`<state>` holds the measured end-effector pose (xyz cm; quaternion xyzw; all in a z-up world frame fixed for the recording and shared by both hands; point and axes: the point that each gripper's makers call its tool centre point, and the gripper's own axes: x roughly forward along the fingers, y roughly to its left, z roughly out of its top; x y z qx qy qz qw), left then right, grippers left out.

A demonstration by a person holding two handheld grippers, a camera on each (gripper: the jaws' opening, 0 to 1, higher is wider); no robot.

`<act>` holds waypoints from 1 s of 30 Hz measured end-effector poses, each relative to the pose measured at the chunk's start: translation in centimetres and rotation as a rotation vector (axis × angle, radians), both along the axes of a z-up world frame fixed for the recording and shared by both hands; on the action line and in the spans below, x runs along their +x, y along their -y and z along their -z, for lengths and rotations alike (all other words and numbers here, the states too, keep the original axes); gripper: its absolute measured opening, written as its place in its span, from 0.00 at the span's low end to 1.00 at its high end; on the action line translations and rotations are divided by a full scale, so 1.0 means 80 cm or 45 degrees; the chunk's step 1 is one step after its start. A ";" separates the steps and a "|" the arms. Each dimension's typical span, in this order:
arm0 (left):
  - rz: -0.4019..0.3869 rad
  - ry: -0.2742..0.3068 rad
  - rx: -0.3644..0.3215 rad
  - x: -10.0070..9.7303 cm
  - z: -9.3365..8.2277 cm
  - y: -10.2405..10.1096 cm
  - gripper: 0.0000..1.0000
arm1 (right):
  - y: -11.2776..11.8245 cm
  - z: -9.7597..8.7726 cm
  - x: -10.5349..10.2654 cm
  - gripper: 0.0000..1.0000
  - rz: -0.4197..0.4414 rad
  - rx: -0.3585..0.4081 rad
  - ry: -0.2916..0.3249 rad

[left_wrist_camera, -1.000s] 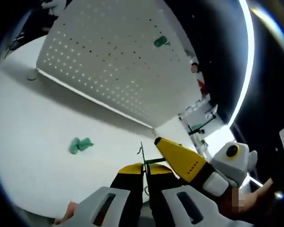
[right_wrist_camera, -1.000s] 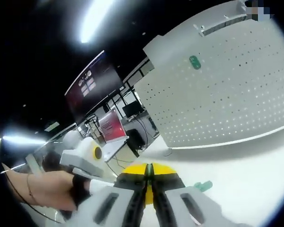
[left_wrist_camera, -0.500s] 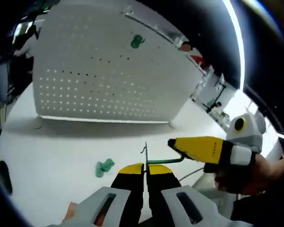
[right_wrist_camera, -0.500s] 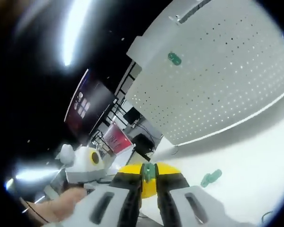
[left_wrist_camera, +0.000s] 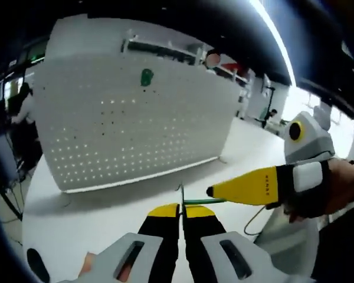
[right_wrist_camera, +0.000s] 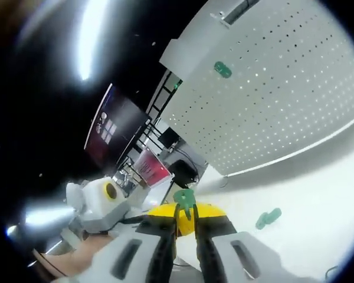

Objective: Insert the hook assembly into the mounting plate slot until the hook locks in place.

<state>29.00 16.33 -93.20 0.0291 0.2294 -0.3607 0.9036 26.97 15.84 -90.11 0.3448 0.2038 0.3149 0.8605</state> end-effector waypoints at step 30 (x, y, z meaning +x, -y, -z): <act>-0.074 0.145 -0.060 0.011 -0.023 -0.017 0.03 | -0.024 -0.016 0.007 0.00 -0.009 -0.046 0.074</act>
